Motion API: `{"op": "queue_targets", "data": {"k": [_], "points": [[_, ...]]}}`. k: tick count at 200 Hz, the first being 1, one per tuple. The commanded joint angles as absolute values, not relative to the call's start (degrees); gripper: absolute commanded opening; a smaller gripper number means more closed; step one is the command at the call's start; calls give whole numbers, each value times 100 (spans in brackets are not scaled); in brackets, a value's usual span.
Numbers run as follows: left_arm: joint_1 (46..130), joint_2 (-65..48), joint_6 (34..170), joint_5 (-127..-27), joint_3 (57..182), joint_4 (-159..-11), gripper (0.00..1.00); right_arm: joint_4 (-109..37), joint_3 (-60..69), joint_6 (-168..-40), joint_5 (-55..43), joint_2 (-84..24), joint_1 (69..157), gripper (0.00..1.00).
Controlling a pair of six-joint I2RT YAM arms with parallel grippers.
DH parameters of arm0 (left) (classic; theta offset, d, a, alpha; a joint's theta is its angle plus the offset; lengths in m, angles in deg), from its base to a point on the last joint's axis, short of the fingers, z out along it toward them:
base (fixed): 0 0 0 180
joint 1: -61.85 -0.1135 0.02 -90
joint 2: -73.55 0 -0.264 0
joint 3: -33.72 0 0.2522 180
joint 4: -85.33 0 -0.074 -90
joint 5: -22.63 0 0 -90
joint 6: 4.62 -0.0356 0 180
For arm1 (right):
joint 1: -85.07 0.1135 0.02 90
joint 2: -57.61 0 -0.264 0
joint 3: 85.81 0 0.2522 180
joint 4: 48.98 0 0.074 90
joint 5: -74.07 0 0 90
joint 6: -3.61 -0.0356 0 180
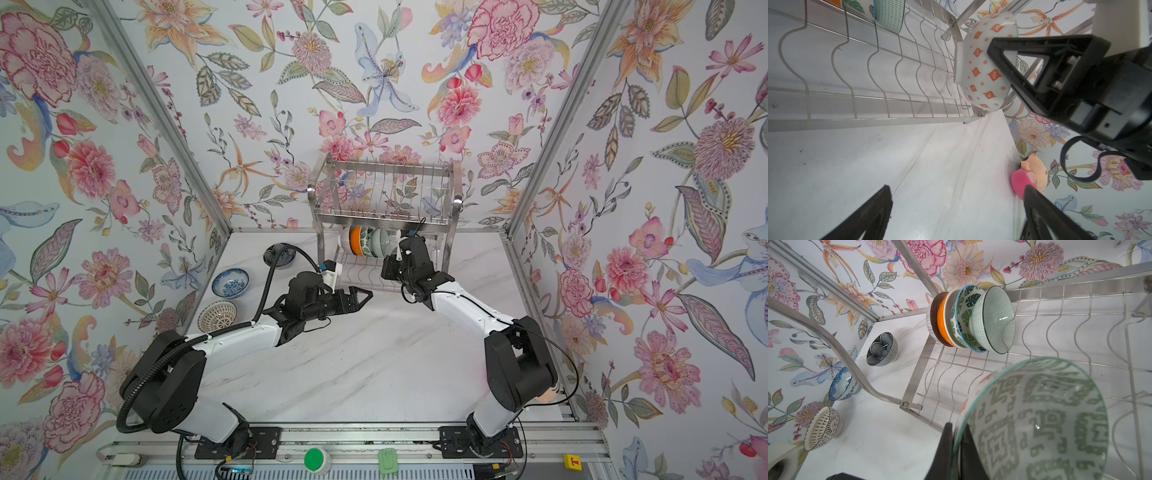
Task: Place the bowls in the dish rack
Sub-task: 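Lower the patterned bowl upright into the rack wires beside the green bowl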
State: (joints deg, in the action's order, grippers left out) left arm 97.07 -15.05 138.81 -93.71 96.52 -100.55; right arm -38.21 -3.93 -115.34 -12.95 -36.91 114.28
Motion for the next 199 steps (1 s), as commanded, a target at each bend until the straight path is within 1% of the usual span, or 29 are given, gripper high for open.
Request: {"op": "queue_targets", "data": {"k": [1, 48, 108, 199], "points": [[9779, -1809, 13808, -9353, 9973, -9805, 99, -4740, -375, -11699, -1405, -3838, 11357, 0], [9798, -1941, 13394, -9198, 10482, -9138, 99, -5279, -277, -11891, -1421, -4256, 11219, 0], [9791, -2185, 13220, -9224, 10899, -8921, 99, -5820, 25, -11906, -1477, -4805, 11130, 0], [9656, -2590, 12846, -9211, 11644, -8441, 99, -6526, 402, -12160, -1295, -5474, 10920, 0]]}}
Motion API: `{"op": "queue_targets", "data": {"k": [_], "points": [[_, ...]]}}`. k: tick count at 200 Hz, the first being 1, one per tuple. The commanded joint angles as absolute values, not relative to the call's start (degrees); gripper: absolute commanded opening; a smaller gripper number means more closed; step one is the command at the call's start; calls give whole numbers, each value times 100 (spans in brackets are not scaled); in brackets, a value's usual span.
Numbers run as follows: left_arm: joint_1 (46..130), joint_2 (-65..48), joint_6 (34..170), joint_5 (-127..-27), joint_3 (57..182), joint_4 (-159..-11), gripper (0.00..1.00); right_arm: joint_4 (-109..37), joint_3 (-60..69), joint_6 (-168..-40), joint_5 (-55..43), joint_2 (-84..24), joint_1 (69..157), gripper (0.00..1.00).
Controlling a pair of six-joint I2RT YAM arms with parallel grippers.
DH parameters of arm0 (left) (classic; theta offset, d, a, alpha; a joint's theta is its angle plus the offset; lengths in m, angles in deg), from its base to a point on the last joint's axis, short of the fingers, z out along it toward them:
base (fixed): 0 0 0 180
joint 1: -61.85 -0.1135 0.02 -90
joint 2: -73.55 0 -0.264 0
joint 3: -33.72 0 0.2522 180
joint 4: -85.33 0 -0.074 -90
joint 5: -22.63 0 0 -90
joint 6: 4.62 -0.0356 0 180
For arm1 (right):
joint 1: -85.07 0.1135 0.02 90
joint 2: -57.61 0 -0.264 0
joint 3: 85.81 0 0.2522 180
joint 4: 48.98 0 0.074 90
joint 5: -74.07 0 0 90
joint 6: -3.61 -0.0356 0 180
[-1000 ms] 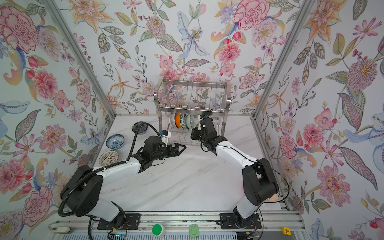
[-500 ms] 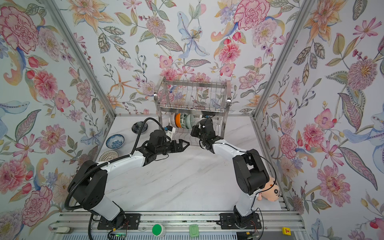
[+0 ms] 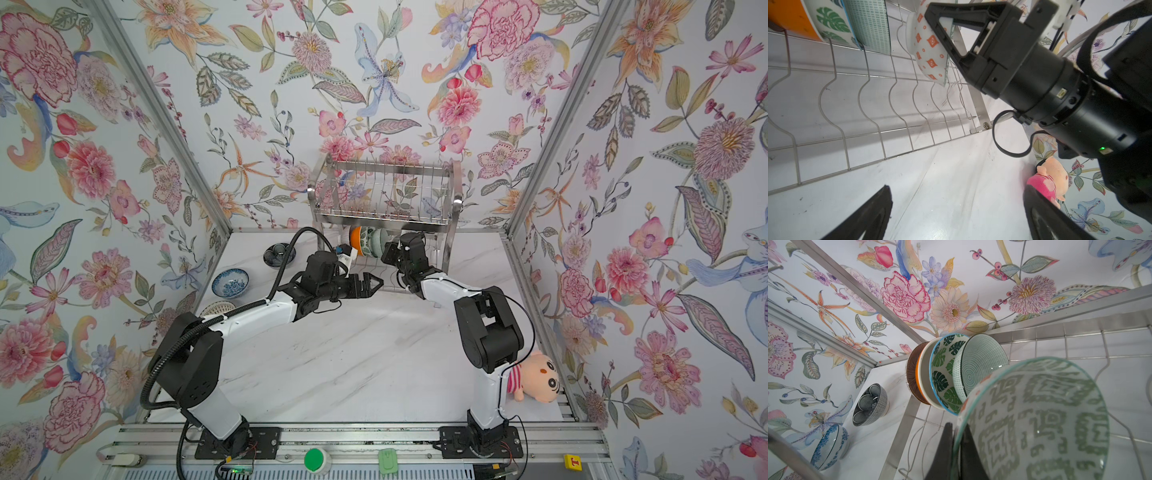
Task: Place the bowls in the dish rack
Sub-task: 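Lower the patterned bowl upright into the rack wires beside the green bowl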
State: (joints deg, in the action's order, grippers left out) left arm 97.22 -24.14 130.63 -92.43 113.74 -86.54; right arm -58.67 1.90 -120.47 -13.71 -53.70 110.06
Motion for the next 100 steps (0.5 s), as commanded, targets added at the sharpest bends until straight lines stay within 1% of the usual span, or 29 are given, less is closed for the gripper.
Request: {"op": "queue_targets", "data": {"k": [1, 41, 100], "points": [[9656, -2596, 12845, -9208, 11655, -8437, 99, -6549, 400, -12162, -1286, -5482, 10913, 0], [9587, -2838, 12742, -9259, 11947, -8279, 99, -7368, 392, -12324, -1023, -5743, 10769, 0], [9472, -3024, 12648, -9270, 12266, -8087, 99, -8096, 703, -12811, -566, -6332, 10568, 0]]}}
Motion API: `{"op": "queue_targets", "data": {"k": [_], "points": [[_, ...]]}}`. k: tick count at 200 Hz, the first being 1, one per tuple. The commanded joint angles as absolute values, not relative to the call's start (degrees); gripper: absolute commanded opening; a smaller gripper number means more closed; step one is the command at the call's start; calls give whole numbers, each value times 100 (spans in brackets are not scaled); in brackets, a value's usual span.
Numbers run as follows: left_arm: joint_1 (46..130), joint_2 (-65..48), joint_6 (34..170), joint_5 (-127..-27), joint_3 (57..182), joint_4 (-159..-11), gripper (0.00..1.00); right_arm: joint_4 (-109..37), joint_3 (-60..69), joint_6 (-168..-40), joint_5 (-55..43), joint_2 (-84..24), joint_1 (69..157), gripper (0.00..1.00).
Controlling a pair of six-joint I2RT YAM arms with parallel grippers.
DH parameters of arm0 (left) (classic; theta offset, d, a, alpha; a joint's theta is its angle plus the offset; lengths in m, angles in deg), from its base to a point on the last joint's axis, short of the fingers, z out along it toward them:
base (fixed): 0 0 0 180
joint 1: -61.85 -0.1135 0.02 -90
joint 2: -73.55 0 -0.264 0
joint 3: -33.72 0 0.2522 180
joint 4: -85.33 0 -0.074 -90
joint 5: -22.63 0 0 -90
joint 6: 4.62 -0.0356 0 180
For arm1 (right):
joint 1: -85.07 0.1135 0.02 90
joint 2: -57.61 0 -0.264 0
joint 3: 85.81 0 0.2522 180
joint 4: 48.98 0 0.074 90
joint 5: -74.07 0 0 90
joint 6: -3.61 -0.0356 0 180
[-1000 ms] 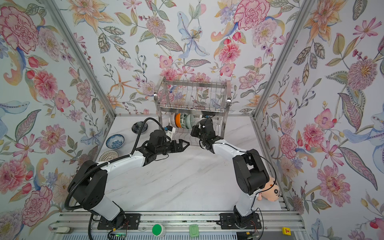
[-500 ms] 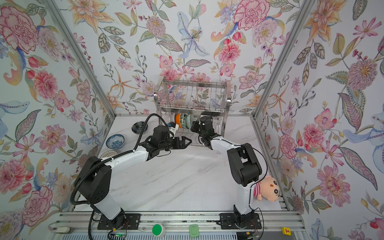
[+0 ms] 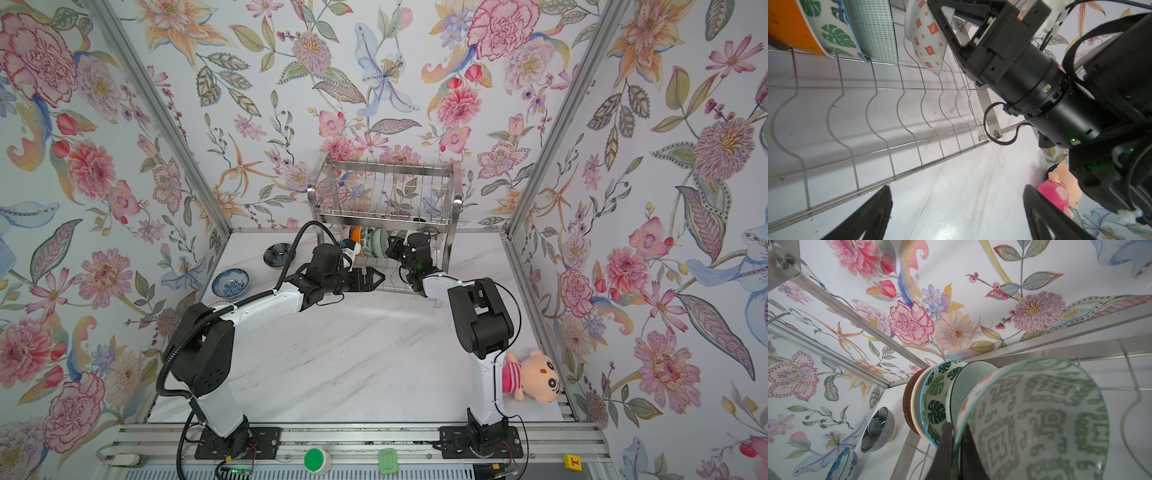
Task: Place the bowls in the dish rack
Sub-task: 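Lower the patterned bowl upright into the rack wires beside the green bowl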
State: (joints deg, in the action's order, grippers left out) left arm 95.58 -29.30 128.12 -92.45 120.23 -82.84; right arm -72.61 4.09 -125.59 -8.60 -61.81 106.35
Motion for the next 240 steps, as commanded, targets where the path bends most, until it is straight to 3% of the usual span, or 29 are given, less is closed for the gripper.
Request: {"op": "queue_targets", "data": {"k": [1, 240], "points": [[9468, -3020, 12645, -9269, 12269, -8089, 99, -8103, 708, -12816, -557, -6341, 10570, 0], [9305, -3279, 12456, -9237, 12465, -7814, 99, -9705, 1417, -14008, 349, -7767, 10344, 0]]}}
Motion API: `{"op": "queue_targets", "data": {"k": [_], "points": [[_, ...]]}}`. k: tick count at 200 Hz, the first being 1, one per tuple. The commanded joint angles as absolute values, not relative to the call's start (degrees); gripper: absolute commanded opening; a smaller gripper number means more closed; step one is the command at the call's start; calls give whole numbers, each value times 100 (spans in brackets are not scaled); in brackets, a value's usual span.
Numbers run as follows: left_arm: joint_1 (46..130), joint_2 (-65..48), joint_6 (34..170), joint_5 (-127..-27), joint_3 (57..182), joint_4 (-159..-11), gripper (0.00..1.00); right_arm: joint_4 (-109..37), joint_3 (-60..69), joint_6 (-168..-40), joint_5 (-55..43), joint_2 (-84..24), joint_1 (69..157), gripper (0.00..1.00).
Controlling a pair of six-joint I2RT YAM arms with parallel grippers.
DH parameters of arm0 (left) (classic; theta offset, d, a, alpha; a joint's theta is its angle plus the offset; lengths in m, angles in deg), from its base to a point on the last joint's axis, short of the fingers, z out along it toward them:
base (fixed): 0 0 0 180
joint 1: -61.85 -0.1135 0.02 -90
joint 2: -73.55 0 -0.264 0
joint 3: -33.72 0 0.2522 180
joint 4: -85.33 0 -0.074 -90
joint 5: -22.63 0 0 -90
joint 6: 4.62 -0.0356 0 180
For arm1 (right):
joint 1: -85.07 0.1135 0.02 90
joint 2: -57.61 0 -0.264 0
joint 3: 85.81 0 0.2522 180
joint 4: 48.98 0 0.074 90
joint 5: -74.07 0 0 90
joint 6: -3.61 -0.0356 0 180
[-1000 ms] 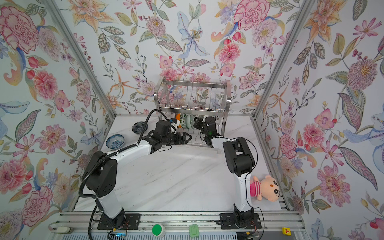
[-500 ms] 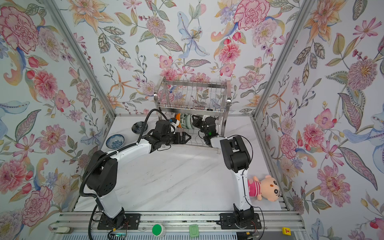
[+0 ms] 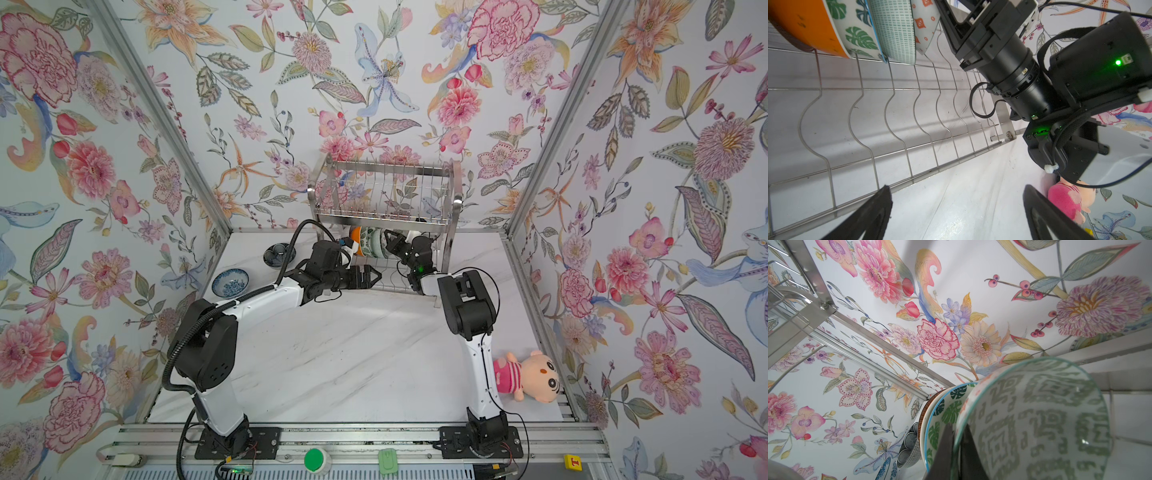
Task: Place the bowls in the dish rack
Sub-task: 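Lower the patterned bowl upright into the rack wires beside the green bowl, then hold the patterned bowl in the rack with the right gripper while the left gripper waits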
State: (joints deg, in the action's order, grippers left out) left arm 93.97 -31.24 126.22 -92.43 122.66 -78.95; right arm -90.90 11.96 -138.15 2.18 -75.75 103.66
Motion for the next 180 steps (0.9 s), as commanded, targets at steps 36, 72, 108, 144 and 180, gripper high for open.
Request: {"op": "queue_targets", "data": {"k": [36, 72, 108, 144, 180], "points": [[9287, -3315, 12438, -9232, 12491, -7794, 99, -9825, 1472, -14096, 392, -7884, 10331, 0], [9292, -3359, 12449, -9229, 12509, -7799, 99, -9929, 1447, -14147, 426, -7905, 10316, 0], [9279, -3385, 12453, -9240, 12533, -7800, 99, -9923, 1384, -14180, 412, -7907, 10291, 0], [9287, -3372, 12467, -9231, 12540, -7792, 99, -9939, 1296, -14201, 476, -7925, 10251, 1], [9287, -3360, 12476, -9217, 12509, -7800, 99, -10157, 1143, -14340, 500, -7907, 10197, 1]]}}
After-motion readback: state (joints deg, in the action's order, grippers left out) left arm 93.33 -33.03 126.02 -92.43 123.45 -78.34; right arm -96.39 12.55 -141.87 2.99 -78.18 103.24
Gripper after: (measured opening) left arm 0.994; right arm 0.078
